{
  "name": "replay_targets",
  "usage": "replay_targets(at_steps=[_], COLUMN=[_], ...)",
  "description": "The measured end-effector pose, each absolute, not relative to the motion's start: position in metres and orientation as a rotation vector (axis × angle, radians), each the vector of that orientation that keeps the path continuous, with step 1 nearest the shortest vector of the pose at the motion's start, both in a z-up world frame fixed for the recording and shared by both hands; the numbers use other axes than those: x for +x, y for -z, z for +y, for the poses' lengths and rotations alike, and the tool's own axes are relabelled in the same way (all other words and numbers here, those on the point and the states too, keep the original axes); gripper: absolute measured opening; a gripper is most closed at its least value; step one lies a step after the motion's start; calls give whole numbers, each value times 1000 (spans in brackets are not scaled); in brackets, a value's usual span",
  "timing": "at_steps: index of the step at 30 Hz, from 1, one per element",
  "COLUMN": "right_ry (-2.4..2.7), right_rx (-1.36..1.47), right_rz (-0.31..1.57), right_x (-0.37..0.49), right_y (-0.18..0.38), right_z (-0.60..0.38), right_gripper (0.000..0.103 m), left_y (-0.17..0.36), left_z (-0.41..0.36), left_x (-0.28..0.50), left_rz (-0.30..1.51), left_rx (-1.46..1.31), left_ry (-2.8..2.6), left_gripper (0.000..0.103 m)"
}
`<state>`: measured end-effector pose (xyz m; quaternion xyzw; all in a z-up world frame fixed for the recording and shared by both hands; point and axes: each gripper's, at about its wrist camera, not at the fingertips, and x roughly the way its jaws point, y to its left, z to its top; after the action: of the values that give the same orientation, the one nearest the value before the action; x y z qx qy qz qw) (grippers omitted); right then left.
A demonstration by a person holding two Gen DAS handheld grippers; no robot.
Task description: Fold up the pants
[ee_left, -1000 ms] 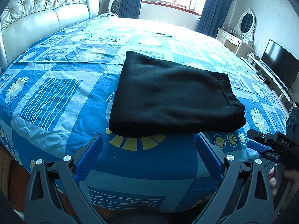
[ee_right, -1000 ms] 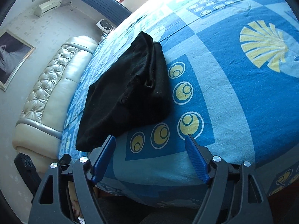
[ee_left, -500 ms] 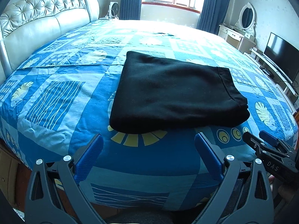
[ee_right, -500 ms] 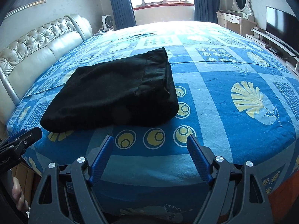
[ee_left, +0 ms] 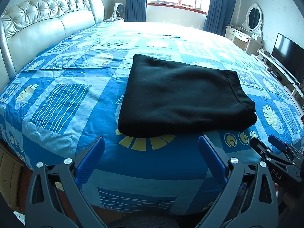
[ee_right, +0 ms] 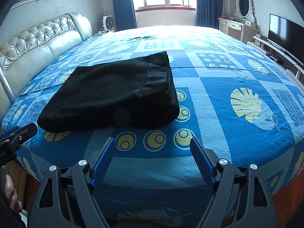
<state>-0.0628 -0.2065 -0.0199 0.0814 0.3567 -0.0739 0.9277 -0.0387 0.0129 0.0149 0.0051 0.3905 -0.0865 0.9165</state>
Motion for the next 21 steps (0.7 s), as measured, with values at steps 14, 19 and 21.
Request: replay_targets(at_steps=[14,19,21], right_ry=[160,160,159], right_rx=[144,140,138], right_rz=[729,732,732], right_x=[-65,-65,-65], right_y=[19,18,19], right_z=[-200,-199,-198], right_gripper=[79,79,79], left_y=[-16,-17,-16], left_z=[18,19,19], left_x=[-39,-38,-38], left_rz=[807,811,814], left_rx=[-4,-4,-3], left_ry=[165,165,167], left_gripper=[99,99,99])
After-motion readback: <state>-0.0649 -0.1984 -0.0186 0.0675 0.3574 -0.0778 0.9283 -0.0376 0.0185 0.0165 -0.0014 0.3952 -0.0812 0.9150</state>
